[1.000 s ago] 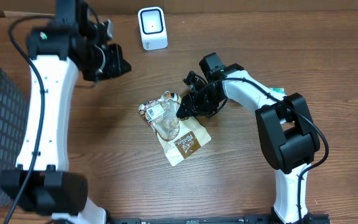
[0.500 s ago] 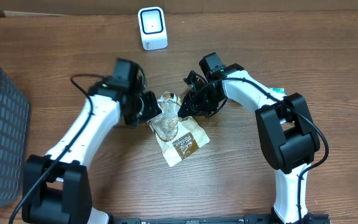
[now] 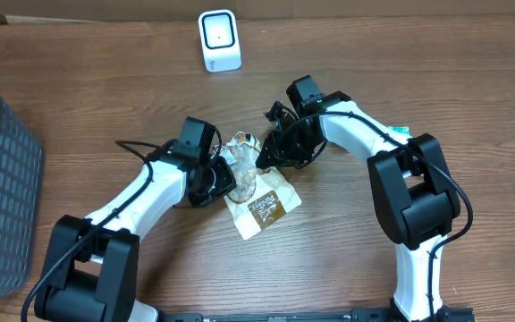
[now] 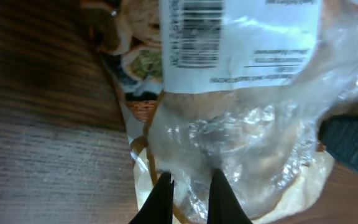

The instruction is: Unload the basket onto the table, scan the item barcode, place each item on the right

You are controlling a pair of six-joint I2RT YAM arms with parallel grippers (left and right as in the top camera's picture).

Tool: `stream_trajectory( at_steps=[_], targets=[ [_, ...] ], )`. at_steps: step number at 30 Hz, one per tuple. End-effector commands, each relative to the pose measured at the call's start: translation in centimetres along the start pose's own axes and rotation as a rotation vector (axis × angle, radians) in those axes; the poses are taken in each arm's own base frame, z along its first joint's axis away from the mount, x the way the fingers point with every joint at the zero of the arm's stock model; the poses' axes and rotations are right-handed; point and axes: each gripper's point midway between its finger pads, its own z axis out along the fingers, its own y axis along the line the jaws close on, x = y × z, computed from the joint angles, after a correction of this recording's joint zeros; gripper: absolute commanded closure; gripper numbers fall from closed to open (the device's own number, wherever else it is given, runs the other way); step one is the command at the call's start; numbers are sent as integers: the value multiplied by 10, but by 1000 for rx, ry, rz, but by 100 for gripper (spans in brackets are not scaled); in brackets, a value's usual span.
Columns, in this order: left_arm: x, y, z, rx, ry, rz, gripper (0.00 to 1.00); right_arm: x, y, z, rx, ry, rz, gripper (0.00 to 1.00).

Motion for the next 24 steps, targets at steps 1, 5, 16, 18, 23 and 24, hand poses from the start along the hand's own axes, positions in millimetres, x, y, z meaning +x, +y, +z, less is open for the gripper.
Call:
stream_trajectory(
  at_steps=[1, 5, 16, 18, 23, 24],
  targets=[
    [4, 6, 6, -14, 0, -25, 96, 4, 3, 3, -23, 18, 9, 65],
    [4, 7, 10, -14, 10, -27, 96, 8, 5, 4, -25, 33, 15, 65],
    [7, 8, 21, 3, 58, -44, 96, 24, 35, 21, -74, 93, -6, 65],
    [7, 8, 21, 3, 58, -44, 96, 30, 45, 28, -72, 113, 0, 58],
    [7, 8, 21, 3, 58, -43, 96, 38, 50, 35, -48, 135, -2, 61],
    [7, 8, 21, 2, 59, -43, 96, 39, 47, 35, -30, 135, 2, 61]
  ],
)
